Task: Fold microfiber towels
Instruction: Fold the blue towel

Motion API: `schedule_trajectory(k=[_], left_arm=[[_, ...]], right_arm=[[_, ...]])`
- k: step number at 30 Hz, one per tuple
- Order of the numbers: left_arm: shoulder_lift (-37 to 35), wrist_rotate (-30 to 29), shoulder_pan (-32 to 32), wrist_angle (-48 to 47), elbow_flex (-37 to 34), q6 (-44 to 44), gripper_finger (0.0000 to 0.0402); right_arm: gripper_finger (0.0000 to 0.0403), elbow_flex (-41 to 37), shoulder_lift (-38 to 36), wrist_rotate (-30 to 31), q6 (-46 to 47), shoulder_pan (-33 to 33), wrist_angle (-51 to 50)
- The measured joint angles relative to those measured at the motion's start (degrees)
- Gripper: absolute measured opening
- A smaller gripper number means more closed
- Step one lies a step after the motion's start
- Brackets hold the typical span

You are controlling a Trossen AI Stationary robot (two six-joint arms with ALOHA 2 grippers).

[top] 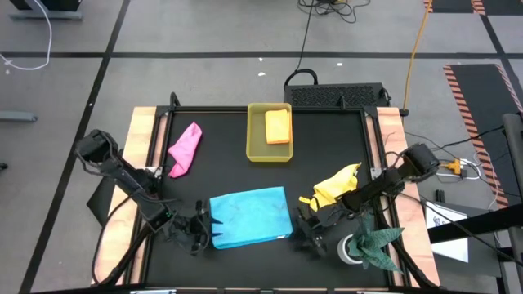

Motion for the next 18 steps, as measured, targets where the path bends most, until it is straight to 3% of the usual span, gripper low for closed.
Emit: schedule_trajectory(k=[3,7,13,18], left_arm=[[0.7,2.0,2.1,1.7,0.0,2.5,0.0163],[3.8,7.0,4.2,4.4,0.0,4.3,0.0163],[11.8,13.9,4.9,8.5,0.0,0.7,0.0163],[14.9,16.0,4.2,11.6,0.2,-3.0,0.0163]], right_arm=[[0.0162,0.0,-0.8,5.4,2.2,-0.5,0.2],[0.0115,0.0,1.0,9.2,7.1,-2.6,-1.0],[0.0011,0.0,7.5,5.6,8.4,-3.2,-0.5],[0.0019,0.1,9.2,-2.9,7.7,-3.3,-0.9]])
